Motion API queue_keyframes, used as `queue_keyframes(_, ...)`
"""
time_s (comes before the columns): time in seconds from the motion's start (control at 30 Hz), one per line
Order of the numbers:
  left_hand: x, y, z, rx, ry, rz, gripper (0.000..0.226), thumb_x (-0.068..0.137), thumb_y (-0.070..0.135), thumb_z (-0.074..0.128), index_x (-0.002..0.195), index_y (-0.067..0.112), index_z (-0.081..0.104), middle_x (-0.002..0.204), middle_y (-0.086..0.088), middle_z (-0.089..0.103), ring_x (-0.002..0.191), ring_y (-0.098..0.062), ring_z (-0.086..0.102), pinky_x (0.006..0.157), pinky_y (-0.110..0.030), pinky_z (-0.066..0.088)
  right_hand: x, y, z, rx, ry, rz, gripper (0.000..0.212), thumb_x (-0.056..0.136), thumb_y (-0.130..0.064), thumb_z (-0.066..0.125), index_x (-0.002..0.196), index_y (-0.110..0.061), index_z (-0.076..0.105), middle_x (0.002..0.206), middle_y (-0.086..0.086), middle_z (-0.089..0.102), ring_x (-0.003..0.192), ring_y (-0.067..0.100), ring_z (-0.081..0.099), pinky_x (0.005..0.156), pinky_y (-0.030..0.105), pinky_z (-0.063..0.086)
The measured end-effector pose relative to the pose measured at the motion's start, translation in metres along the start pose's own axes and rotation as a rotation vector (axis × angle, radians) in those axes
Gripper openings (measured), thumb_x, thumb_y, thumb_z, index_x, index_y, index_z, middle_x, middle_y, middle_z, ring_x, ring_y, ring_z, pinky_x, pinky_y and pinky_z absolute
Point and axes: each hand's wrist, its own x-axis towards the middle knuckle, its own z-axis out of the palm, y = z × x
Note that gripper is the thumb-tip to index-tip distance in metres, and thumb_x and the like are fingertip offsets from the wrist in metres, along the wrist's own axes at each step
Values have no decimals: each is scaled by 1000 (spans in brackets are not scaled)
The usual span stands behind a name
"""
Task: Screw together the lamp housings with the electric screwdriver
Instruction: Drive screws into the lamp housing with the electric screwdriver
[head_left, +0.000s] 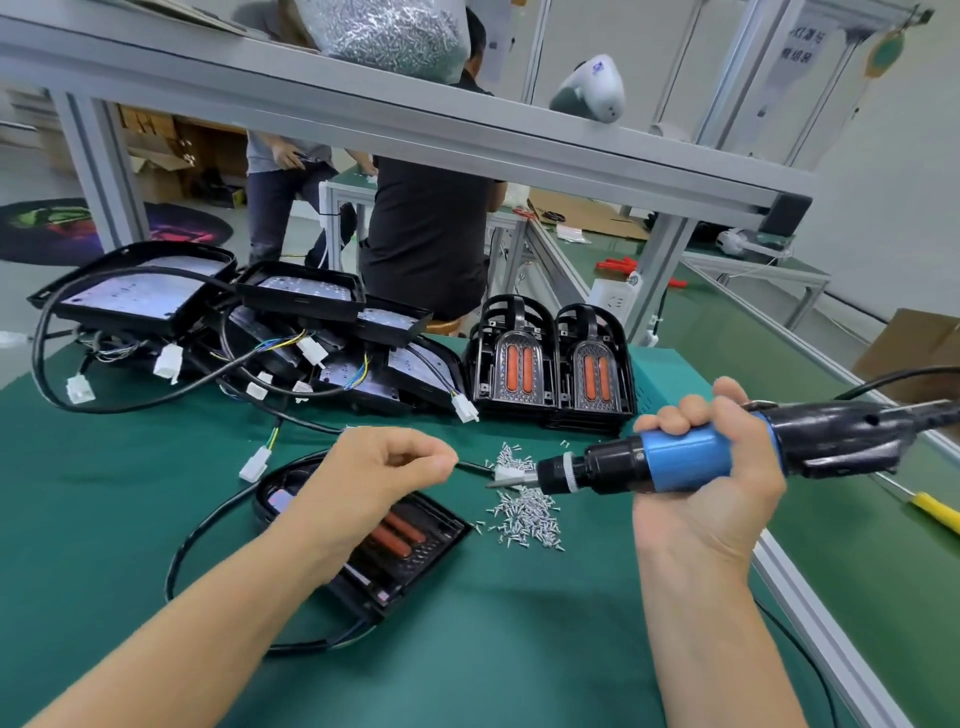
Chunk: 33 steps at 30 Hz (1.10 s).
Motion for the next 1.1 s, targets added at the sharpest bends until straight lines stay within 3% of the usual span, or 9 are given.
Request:
queue_keyframes(0.2, -31, -6, -13, -223, 129, -87, 13, 79, 7, 70, 71, 16, 76, 73, 3, 72, 66, -3, 62, 64, -8, 46, -14, 7, 28, 58, -85, 62, 16, 71, -15, 54, 87, -18, 56, 59, -7, 50, 50, 8, 49, 60, 21, 47)
queue_keyframes(0.4, -43, -4, -20, -260, 141, -62, 8, 76, 12, 71, 77, 17, 77, 82, -12, 73, 75, -18, 62, 82, -28, 48, -26, 20, 46, 55, -138, 99, 19, 70, -14, 54, 88, -17, 54, 60, -6, 48, 50, 8, 46, 59, 21, 46)
queue_keyframes(0.57, -47, -6, -27, -265, 141, -33, 6, 77, 7, 70, 78, 7, 76, 78, -13, 72, 66, -12, 63, 65, -13, 48, -31, 25, 50, 56, -159, 121, 16, 71, -14, 54, 86, -18, 56, 60, -7, 49, 50, 8, 48, 59, 20, 47)
queue_keyframes(0.67, -48, -9, -30, -244, 139, -20, 5, 79, 8, 70, 79, 7, 75, 78, -9, 71, 69, -11, 61, 68, -11, 47, -32, 26, 51, 56, -171, 129, 15, 71, -14, 54, 86, -18, 56, 60, -7, 49, 49, 8, 48, 58, 21, 47)
queue_keyframes(0.83, -55, -11, -36, -151, 160, 46, 10, 81, 9, 69, 76, 15, 75, 78, -1, 72, 68, -3, 60, 68, -8, 45, -33, 29, 50, 22, -218, 153, 17, 72, -13, 54, 88, -17, 56, 60, -6, 49, 50, 8, 48, 58, 21, 47)
queue_keyframes(0.9, -60, -17, -41, 19, 195, 96, 15, 85, 10, 67, 74, 20, 72, 80, 4, 71, 68, 0, 58, 69, -7, 43, -35, 31, 48, -36, -250, 153, 19, 72, -11, 54, 89, -17, 55, 60, -5, 48, 50, 9, 47, 58, 23, 47)
queue_keyframes(1.03, -71, -37, -43, 329, 218, 165, 21, 88, 11, 64, 75, 28, 66, 81, 12, 68, 87, -10, 59, 92, -19, 39, -44, 40, 41, -141, -300, 194, 23, 69, -7, 57, 89, -16, 51, 60, -2, 46, 48, 12, 45, 56, 24, 45)
queue_keyframes(1.1, -73, -46, -39, 373, 259, 183, 20, 89, 10, 63, 78, 26, 65, 81, 13, 66, 90, -19, 57, 99, -36, 38, -49, 47, 38, -168, -323, 236, 26, 66, -5, 60, 88, -16, 51, 59, -2, 45, 48, 12, 45, 54, 24, 44)
